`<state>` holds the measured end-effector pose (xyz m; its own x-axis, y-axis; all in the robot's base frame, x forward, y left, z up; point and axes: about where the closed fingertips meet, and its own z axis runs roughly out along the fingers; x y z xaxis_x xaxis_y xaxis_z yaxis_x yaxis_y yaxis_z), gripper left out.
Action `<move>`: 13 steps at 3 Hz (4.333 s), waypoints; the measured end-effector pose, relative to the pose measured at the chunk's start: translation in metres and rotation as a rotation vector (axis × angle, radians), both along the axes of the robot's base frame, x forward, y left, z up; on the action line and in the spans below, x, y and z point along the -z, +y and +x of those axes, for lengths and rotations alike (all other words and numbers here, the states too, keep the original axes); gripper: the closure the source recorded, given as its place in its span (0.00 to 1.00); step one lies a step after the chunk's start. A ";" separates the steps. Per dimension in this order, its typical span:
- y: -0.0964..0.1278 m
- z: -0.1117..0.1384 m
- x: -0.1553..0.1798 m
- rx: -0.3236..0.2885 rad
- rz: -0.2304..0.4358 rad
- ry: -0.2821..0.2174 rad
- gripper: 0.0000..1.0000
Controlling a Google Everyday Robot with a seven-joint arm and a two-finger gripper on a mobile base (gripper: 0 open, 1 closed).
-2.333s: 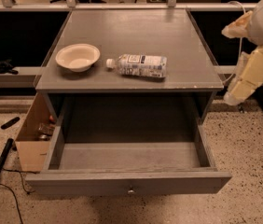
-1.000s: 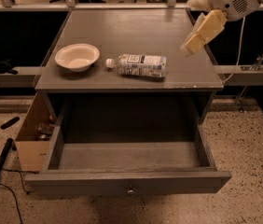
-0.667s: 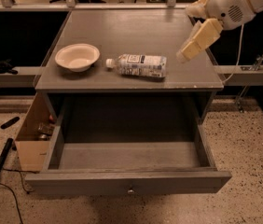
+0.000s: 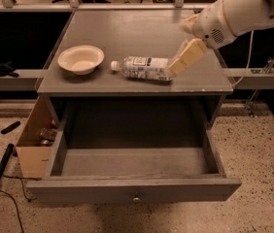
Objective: Place blue plastic bottle into top drawer
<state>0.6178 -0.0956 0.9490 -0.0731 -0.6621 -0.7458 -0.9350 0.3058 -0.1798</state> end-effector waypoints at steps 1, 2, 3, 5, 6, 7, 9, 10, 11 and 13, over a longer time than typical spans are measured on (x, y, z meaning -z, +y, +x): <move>0.010 0.027 0.017 -0.024 -0.015 -0.022 0.00; 0.022 0.070 0.039 -0.063 -0.046 -0.037 0.00; 0.028 0.092 0.055 -0.085 -0.068 -0.039 0.00; 0.017 0.077 0.090 -0.122 -0.124 -0.005 0.00; 0.019 0.069 0.096 -0.138 -0.132 0.004 0.00; 0.019 0.069 0.097 -0.138 -0.132 0.004 0.18; 0.019 0.069 0.097 -0.138 -0.132 0.005 0.65; 0.019 0.069 0.097 -0.138 -0.132 0.005 0.87; 0.019 0.069 0.097 -0.139 -0.132 0.005 1.00; 0.011 0.060 0.094 -0.123 -0.126 0.002 1.00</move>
Offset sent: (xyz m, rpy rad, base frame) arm 0.1094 0.0282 -0.0522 -0.0621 -0.0570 0.0871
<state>0.6775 -0.0842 0.8550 0.0132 -0.7545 -0.6562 -0.9643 0.1640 -0.2080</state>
